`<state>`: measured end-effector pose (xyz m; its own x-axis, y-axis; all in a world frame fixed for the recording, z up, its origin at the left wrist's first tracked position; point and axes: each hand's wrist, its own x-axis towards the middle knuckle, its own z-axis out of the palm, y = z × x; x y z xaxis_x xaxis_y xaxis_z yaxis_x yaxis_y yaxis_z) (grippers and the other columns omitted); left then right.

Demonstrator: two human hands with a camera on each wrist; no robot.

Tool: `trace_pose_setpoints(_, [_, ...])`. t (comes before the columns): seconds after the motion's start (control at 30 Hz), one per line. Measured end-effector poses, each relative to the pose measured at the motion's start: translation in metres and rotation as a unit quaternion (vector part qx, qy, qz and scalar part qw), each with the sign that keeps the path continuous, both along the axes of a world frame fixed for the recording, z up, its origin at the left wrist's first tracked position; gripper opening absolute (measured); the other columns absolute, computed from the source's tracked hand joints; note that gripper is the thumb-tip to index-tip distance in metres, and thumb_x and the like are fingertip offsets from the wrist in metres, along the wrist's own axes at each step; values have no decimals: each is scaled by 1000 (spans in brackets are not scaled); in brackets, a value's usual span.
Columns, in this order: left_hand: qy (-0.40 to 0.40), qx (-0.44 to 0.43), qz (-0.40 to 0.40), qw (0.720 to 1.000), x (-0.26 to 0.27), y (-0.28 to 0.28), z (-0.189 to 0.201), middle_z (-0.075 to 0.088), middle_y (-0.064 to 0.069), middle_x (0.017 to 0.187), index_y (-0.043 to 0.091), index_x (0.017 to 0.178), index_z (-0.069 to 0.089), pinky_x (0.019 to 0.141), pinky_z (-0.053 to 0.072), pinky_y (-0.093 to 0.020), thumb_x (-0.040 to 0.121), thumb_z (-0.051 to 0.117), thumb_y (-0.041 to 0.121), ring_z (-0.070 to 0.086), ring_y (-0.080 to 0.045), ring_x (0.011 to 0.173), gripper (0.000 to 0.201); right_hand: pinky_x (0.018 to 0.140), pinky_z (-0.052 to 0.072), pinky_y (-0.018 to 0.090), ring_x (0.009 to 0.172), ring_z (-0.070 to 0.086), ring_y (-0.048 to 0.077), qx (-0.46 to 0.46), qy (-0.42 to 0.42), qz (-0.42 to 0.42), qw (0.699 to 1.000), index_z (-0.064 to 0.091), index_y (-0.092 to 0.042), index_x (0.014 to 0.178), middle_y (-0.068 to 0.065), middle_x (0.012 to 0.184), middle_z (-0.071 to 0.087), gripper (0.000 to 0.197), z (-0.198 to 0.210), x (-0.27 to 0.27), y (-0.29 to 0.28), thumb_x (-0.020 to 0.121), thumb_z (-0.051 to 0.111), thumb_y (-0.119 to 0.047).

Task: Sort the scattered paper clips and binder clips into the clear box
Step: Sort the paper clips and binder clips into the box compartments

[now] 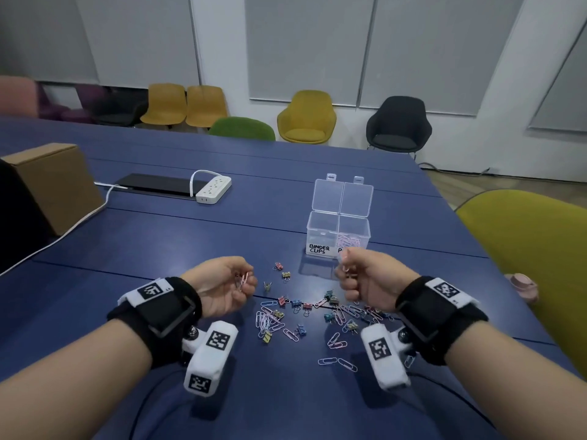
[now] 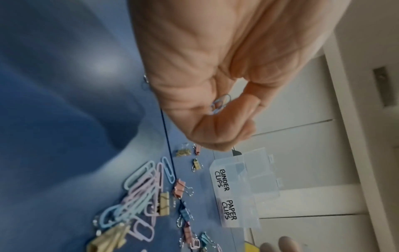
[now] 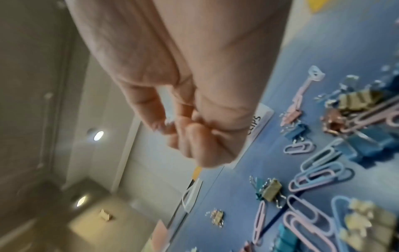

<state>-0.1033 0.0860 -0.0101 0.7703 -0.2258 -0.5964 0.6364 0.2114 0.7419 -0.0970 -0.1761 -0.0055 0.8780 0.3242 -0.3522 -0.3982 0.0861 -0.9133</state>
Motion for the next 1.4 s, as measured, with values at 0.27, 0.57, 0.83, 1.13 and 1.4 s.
trace_pose_setpoints(0.27, [-58, 261, -243, 933, 19, -46, 7, 49, -4, 60, 8, 71, 52, 38, 32, -18, 93, 43, 10, 42, -10, 42, 24, 41, 19, 18, 44, 33, 13, 227, 25, -103, 968, 42, -12, 61, 8, 61, 48, 6, -4, 8, -27, 67, 42, -13])
trace_pose_setpoints(0.57, [-151, 246, -207, 935, 73, -123, 51, 41, -6, 64, 7, 72, 47, 42, 35, -20, 98, 30, 1, 37, -13, 52, 31, 36, 11, 11, 32, 24, 6, 7, 61, -89, 994, 36, -14, 67, 3, 53, 44, 20, 1, 38, -39, 86, 37, -9])
trace_pose_setpoints(0.83, [-179, 63, -49, 981, 117, -170, 59, 42, -3, 75, 15, 77, 44, 61, 30, -24, 100, 38, 37, 37, -15, 66, 33, 38, 15, 9, 35, 22, 10, -188, -67, -123, 972, 39, -13, 67, 9, 58, 43, 23, 31, 79, -45, 87, 40, -2])
trace_pose_setpoints(1.13, [-284, 154, -24, 946, 109, -145, 42, 61, -2, 98, 15, 85, 62, 90, 41, -34, 100, 41, 32, 55, -17, 98, 31, 39, 35, 20, 47, 42, 20, -313, -67, -105, 942, 45, -3, 66, 15, 64, 49, 23, 45, 125, -26, 87, 42, 6])
trace_pose_setpoints(1.4, [-360, 233, -122, 895, 71, -87, 41, 63, -3, 83, 10, 80, 60, 63, 48, -23, 95, 51, 11, 58, -13, 69, 17, 68, 55, 32, 71, 60, 24, -316, -76, -98, 940, 51, -11, 73, 12, 80, 58, 17, 39, 131, -27, 87, 50, 0])
